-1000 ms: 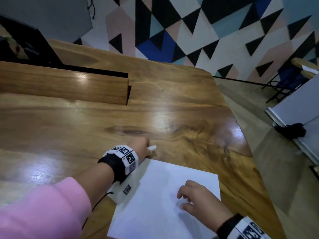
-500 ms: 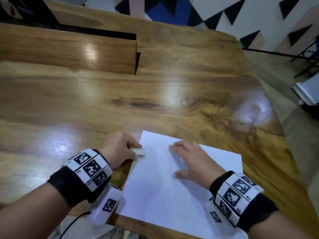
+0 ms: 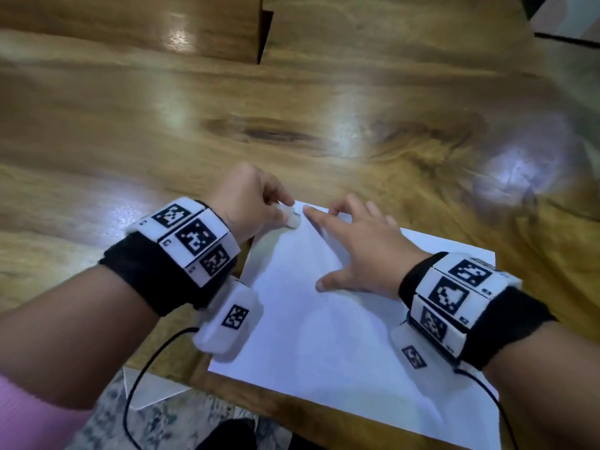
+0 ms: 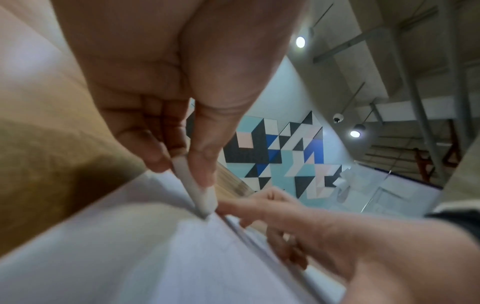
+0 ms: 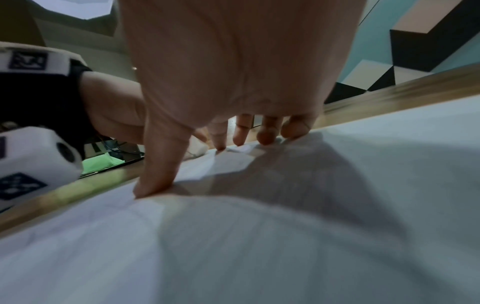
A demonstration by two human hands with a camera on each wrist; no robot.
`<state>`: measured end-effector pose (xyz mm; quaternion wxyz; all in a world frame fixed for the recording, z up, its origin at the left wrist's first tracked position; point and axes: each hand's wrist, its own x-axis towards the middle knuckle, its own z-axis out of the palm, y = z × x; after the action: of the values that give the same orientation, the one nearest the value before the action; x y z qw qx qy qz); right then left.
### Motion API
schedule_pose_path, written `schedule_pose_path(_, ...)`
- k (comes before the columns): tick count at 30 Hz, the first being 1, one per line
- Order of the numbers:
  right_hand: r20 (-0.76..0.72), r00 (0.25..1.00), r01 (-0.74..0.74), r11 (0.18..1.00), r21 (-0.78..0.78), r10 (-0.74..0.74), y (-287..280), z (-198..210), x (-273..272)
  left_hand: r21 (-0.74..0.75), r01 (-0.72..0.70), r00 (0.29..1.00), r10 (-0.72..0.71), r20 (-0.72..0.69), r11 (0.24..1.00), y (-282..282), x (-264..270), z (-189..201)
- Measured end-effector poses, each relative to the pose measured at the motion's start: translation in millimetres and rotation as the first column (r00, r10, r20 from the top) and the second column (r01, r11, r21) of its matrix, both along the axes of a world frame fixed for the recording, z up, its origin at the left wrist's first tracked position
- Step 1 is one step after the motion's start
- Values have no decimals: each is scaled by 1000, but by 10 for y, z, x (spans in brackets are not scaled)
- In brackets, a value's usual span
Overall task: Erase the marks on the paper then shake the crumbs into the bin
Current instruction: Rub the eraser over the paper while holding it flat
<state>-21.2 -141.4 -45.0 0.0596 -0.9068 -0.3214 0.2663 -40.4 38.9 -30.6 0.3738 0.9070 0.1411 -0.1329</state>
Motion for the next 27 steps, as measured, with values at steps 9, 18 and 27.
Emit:
schedule_pose_path(9, -15, 1000, -7, 1000, -26, 7, 12, -20, 23, 102, 155, 986, -147, -75, 983, 52, 18, -2)
schedule_pose_path(18, -26, 1000, 1, 999, -40, -2, 5, -16, 18, 20, 323, 931, -315, -185, 946, 13, -132, -24)
schedule_pose_path(27, -23, 1000, -10, 998, -66, 8, 9, -25, 20, 108, 217, 974, -208, -83, 970, 50, 16, -18)
